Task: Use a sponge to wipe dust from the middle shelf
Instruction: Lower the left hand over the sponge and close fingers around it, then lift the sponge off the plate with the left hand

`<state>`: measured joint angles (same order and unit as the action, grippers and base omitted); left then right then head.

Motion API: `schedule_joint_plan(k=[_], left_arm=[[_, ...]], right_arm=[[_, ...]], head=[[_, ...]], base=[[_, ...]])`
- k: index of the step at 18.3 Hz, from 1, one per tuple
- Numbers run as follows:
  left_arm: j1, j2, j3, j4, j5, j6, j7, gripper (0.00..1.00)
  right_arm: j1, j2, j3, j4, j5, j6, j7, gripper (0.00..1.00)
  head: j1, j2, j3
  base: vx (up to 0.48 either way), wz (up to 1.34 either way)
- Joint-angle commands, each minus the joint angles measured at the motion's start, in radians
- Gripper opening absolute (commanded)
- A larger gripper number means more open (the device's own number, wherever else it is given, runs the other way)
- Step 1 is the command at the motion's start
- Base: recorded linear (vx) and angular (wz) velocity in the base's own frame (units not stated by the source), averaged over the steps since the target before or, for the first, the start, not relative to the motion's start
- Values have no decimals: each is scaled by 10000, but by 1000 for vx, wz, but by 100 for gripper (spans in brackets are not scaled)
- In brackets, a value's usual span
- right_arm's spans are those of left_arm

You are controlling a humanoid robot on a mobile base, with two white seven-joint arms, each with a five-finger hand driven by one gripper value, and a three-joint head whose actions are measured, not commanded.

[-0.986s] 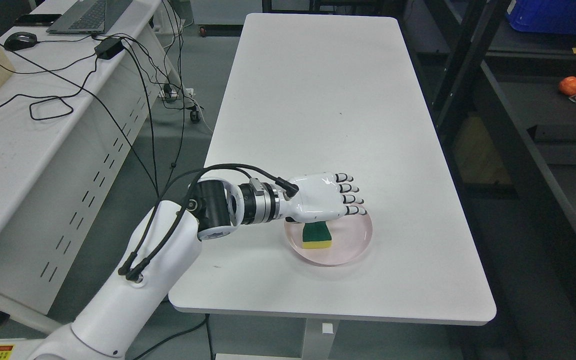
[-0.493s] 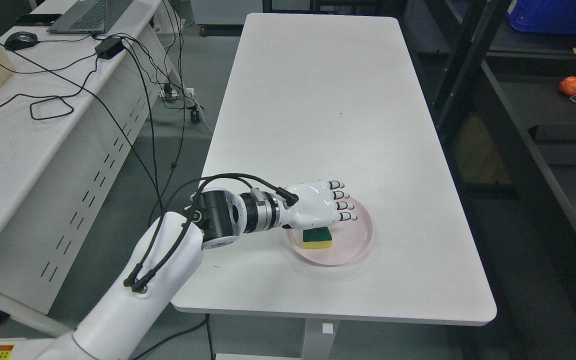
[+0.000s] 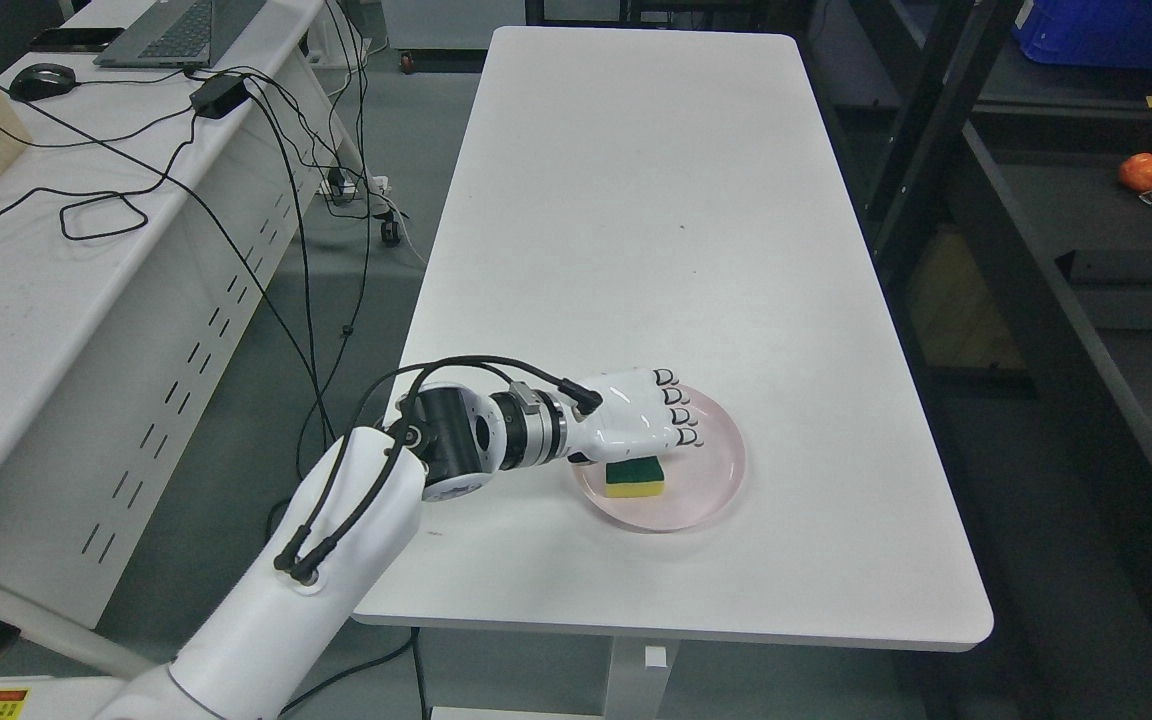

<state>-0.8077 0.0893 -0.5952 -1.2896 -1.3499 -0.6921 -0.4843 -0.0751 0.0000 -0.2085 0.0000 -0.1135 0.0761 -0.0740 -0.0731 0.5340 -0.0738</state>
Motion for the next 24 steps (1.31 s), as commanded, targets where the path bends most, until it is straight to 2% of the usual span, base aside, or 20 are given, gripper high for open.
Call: schedule_joint_plan(k=[1, 12, 16, 18, 21, 22, 24], left_arm=[[8, -708, -15, 1191, -31, 18, -4, 79], [298, -719, 381, 1299, 138, -28, -50, 65], [835, -719, 1332, 1299, 534, -105, -80, 48], [1217, -719, 2021, 1330, 1909, -105, -111, 33], [1725, -719, 2959, 1330, 6197, -89, -127, 5], [1787, -719, 3112, 1330, 7442, -74, -96, 0], [1864, -719, 3907, 1238, 9030, -28, -4, 0]], right_arm=[[0, -175, -1, -174, 0, 6, 4, 100], [15, -175, -1, -174, 0, 6, 4, 100], [0, -175, -1, -174, 0, 6, 4, 100], [0, -175, -1, -174, 0, 6, 4, 100], [0, -175, -1, -174, 0, 6, 4, 100], [0, -175, 14, -174, 0, 6, 4, 100], [0, -175, -1, -174, 0, 6, 4, 100]], head=[[0, 0, 0], [0, 0, 0], [0, 0, 0], [0, 0, 0], [0, 0, 0], [0, 0, 0], [0, 0, 0]], base=[[0, 0], [0, 0], [0, 0], [0, 0], [0, 0], [0, 0], [0, 0]])
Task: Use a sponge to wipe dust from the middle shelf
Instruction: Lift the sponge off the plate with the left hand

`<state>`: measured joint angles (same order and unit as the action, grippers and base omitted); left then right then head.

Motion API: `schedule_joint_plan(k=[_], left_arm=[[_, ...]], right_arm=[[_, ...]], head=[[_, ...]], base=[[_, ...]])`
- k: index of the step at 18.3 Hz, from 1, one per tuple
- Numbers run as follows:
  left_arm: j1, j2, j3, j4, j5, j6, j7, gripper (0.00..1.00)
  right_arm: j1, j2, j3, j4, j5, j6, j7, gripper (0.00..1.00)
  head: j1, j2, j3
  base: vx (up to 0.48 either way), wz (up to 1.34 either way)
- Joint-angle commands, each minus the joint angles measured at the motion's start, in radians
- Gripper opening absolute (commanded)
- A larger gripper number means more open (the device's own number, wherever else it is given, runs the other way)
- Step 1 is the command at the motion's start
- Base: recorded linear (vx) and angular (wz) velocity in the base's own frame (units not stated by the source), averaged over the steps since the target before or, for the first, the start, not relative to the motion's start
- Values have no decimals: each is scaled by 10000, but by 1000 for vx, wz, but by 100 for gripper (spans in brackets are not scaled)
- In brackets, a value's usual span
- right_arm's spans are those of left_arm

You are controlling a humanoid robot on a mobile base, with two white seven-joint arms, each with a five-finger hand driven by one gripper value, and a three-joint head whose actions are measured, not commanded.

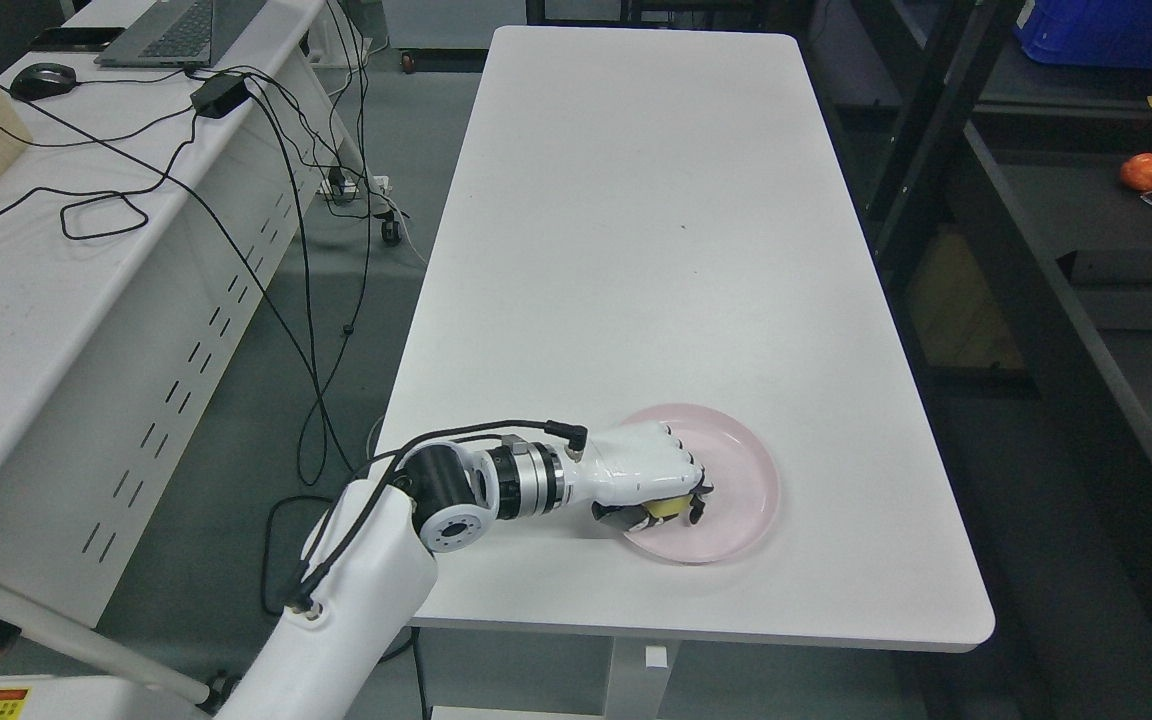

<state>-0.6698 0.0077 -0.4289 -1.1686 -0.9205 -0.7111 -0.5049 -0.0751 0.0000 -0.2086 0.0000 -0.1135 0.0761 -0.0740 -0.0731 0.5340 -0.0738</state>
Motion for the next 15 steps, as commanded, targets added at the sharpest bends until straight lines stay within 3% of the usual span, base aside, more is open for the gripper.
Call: schedule_joint_plan(k=[1, 6, 11, 15], left_arm=[[470, 97, 2978, -33, 5227, 146, 293, 0], [408, 97, 4563, -677, 8310, 299, 645, 0], [745, 97, 5056, -678, 11838, 1618, 1933, 0], [823, 97, 4843, -723, 12472, 1588, 2318, 0]], right_arm=[[0, -175, 0, -174, 0, 6, 4, 100], [0, -175, 0, -174, 0, 6, 4, 100], [0, -175, 0, -174, 0, 6, 4, 100], [0, -175, 0, -174, 0, 6, 4, 100]], head=[[0, 0, 0], [0, 0, 0], [0, 0, 0], [0, 0, 0]], base=[[0, 0], [0, 0], [0, 0], [0, 0]])
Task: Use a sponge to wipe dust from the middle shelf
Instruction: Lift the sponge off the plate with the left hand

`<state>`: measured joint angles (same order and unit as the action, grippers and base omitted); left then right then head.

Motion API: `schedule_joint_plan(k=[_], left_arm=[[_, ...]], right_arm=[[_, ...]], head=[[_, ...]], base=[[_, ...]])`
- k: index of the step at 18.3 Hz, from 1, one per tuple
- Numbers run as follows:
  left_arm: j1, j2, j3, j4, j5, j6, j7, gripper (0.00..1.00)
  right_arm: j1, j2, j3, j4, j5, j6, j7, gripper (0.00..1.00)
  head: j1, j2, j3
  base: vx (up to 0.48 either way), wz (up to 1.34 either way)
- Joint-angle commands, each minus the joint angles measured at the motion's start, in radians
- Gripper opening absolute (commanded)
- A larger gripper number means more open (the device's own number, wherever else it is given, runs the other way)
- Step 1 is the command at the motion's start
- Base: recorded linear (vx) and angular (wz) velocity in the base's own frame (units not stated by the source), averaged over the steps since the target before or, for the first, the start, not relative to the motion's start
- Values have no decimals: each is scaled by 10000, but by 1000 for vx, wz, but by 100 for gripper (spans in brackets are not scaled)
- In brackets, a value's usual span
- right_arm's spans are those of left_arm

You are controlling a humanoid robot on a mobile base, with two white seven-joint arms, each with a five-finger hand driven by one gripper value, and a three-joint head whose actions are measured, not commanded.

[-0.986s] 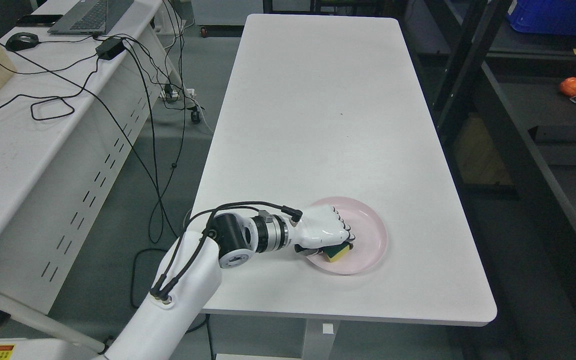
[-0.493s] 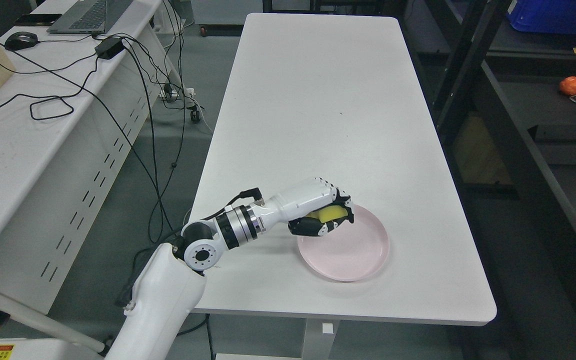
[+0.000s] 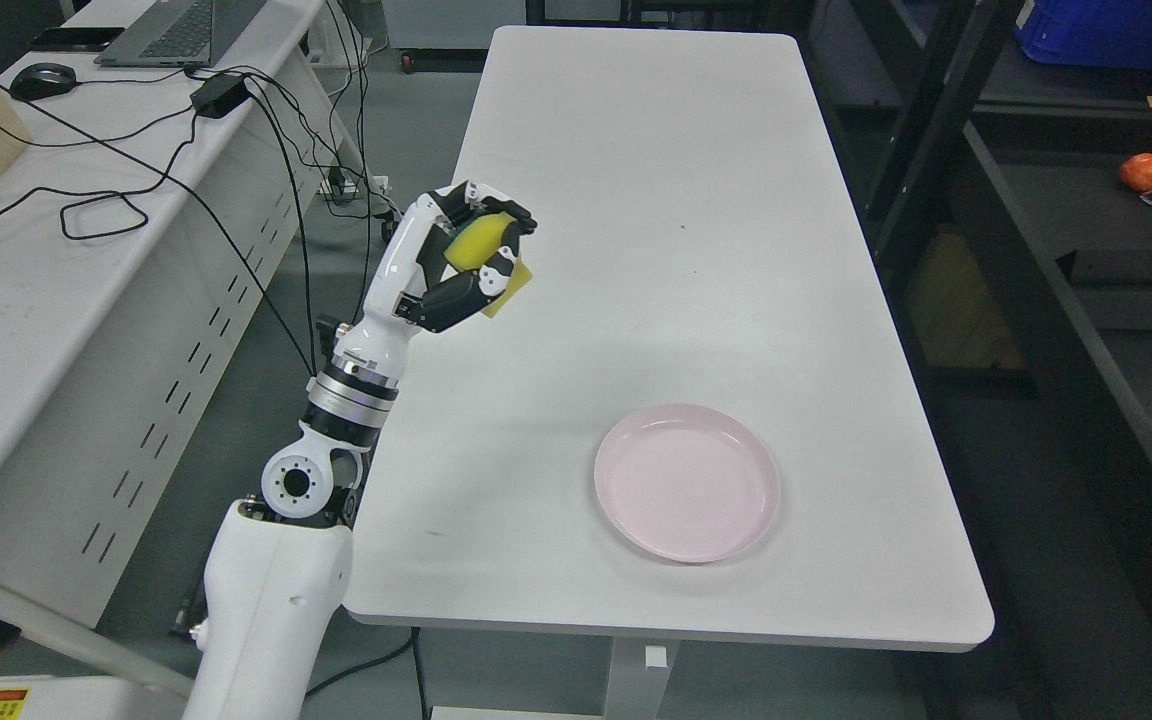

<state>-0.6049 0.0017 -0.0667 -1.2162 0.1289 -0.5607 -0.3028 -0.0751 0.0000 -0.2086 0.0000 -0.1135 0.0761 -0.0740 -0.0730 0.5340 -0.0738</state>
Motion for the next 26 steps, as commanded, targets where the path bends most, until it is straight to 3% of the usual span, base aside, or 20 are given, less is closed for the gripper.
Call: schedule_joint_plan(k=[1, 8, 26], left_arm=[[174, 158, 976, -399, 1994, 69, 343, 0], [189, 158, 23, -508, 1978, 38, 788, 0], [741, 158, -38, -524, 1963, 38, 773, 0]], right_arm=[[0, -175, 0, -175, 0, 6, 4, 100], [0, -175, 0, -175, 0, 6, 4, 100], [0, -175, 0, -175, 0, 6, 4, 100]], head=[[0, 0, 0], [0, 0, 0], [0, 0, 0]], base=[[0, 0], [-2, 0], [-169, -300]])
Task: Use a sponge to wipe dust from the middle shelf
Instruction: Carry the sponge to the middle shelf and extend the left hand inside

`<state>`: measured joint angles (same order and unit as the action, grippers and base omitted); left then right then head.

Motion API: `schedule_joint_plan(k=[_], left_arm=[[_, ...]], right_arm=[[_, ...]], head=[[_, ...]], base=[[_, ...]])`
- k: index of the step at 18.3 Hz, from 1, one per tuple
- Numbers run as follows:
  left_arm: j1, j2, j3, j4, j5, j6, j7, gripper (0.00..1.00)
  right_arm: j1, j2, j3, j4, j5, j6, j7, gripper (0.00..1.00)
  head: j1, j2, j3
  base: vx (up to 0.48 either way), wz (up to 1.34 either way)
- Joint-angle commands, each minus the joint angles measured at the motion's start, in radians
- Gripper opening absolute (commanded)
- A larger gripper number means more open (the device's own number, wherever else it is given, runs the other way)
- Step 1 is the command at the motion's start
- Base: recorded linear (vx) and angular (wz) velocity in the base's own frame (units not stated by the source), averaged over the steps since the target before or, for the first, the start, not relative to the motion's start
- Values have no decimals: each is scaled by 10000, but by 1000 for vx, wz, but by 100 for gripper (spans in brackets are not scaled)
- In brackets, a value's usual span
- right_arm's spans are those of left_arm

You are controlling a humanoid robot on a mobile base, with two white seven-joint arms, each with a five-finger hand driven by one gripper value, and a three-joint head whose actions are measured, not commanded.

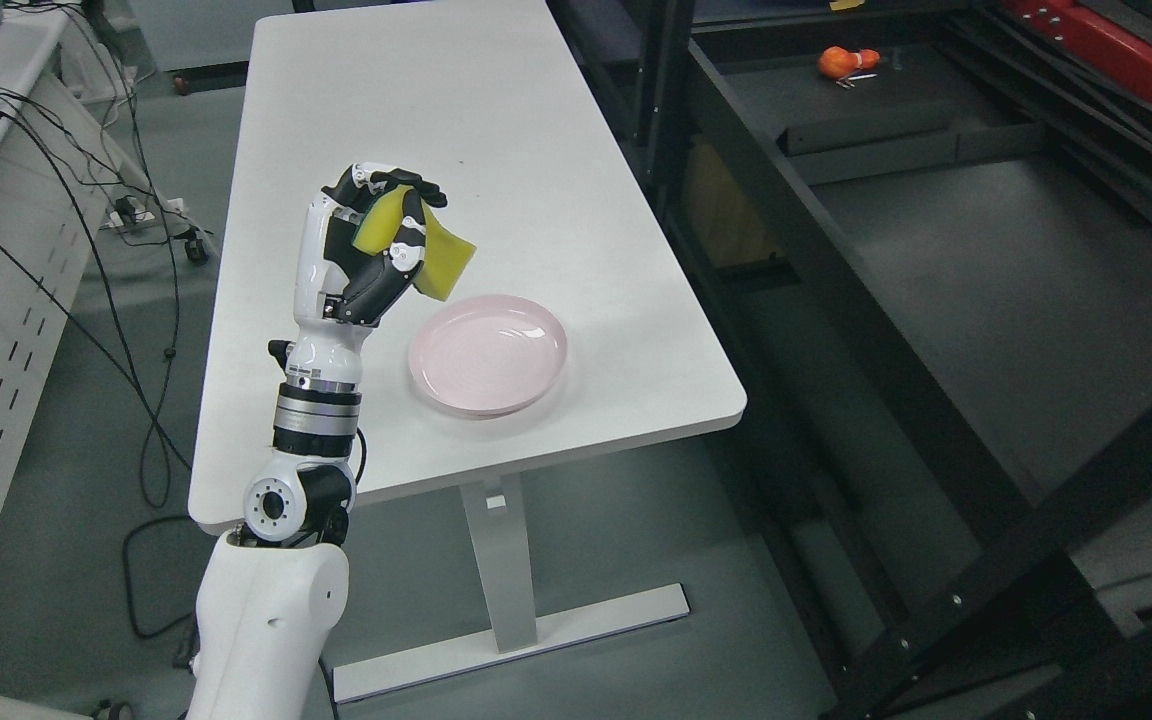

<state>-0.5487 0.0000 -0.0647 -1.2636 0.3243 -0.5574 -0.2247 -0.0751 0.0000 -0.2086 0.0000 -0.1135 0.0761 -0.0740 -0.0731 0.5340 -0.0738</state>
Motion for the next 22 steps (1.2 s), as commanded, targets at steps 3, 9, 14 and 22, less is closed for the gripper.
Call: schedule_joint_plan(k=[3, 9, 14, 22], left_arm=[[180, 174, -43, -50, 9, 5, -8, 0], [180, 174, -58, -50, 9, 5, -8, 1], [103, 174, -716, -217, -97, 5, -38, 1], [-662, 174, -2939, -479, -2243, -10, -115, 1]], right_arm=[[0, -175, 0, -174, 0, 6, 4, 100], [0, -175, 0, -174, 0, 6, 4, 100], [15, -175, 0, -174, 0, 6, 4, 100], [0, -175, 0, -174, 0, 6, 4, 100]], head=[[0, 0, 0], [0, 0, 0], [0, 0, 0], [0, 0, 0]], base=[[-282, -470], [-319, -543], [-362, -710], [-236, -1051]])
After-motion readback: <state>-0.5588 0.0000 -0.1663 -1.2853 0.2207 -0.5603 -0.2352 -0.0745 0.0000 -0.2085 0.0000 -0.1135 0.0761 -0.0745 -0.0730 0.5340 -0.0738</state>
